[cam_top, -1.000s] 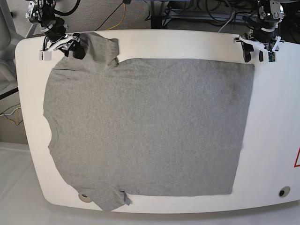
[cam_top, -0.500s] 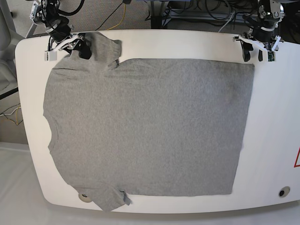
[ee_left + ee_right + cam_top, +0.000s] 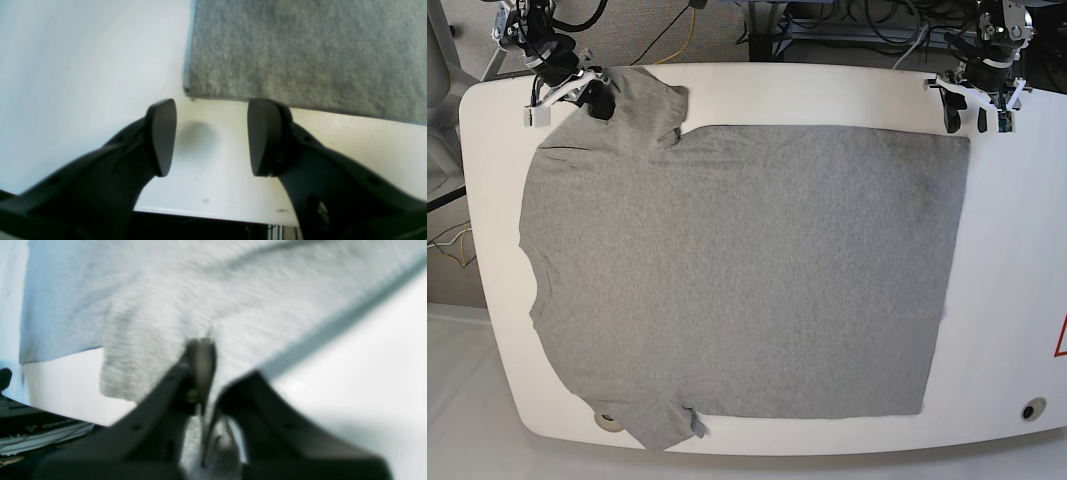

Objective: Fold the T-shirt properly
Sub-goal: 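Close both grippers on the shoulder edges of the shirt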

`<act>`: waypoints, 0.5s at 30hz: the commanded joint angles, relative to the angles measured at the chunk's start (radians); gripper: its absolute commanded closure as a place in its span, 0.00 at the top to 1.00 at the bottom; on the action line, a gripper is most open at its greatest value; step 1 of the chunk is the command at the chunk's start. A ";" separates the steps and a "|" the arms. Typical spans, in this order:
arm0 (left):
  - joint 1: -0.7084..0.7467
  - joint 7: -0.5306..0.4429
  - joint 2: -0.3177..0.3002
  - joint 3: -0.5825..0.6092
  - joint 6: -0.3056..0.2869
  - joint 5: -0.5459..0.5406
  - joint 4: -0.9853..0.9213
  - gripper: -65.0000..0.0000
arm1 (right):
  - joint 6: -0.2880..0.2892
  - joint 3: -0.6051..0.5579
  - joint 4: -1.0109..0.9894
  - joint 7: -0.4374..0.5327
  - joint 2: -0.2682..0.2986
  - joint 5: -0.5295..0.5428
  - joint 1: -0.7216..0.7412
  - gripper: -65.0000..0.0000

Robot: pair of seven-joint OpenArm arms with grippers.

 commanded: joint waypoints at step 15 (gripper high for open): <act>-0.069 0.133 0.017 -0.140 -0.052 -0.337 -0.055 0.51 | -0.006 0.010 0.010 -0.018 0.011 -0.026 -0.006 0.01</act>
